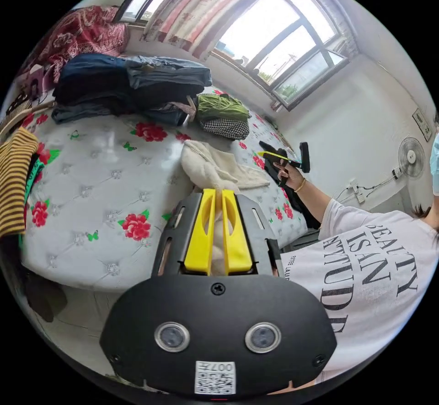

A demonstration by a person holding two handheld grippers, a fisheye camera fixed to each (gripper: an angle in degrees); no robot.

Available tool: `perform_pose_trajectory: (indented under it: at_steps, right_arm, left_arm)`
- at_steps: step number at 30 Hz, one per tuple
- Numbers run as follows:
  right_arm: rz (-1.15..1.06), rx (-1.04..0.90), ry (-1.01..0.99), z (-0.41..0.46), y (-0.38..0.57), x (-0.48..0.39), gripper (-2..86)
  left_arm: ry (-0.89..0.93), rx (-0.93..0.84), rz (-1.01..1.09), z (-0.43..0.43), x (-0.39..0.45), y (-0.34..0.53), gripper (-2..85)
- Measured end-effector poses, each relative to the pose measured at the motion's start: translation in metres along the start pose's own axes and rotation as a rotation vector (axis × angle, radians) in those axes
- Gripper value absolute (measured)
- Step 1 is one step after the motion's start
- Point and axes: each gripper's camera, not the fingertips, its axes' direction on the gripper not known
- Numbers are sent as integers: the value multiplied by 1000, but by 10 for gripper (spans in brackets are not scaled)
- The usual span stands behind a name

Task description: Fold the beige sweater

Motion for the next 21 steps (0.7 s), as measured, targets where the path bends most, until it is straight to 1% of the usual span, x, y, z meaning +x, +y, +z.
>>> perform_pose_trajectory:
  at_steps: [4, 6, 8, 9, 10, 11, 13, 15, 17, 19, 20, 21]
  right_arm:
    - [-10, -113, -29, 86, -41, 2, 115]
    - [10, -155, -25, 122, -55, 9, 114]
    - [29, -225, -34, 160, -62, 14, 110]
    - [36, -296, -55, 187, -62, 14, 107]
    - [42, -268, -20, 199, -59, 8, 102]
    - [33, -225, 19, 198, -55, 3, 92]
    - [-31, -220, 119, 209, -42, -18, 52]
    - [-116, -268, 119, 211, -30, -34, 29]
    - [-149, -287, 74, 204, -17, -43, 15]
    - [-104, -198, 53, 173, 1, -43, 5]
    - [-92, -157, 67, 161, 5, -43, 4]
    - [-85, -75, 102, 133, 15, -45, 2]
  left_arm:
    - [-56, 14, -100, -10, -4, 30, -3]
    - [-76, 39, -184, -11, -4, 47, -2]
    - [-67, 62, -251, -11, -6, 58, -2]
    - [-70, 73, -288, -10, -7, 64, -2]
    - [-72, 76, -306, -10, -8, 67, -2]
    - [-79, 82, -335, -11, -9, 71, -2]
    - [-88, 92, -371, -12, -10, 76, -2]
    - [-96, 106, -396, -13, -11, 78, -2]
    - [-92, 119, -394, -13, -10, 75, -2]
    - [-85, 132, -381, -14, -8, 70, -3]
    - [-88, 146, -362, -16, -3, 66, -3]
    - [-91, 157, -333, -18, 3, 61, -3]
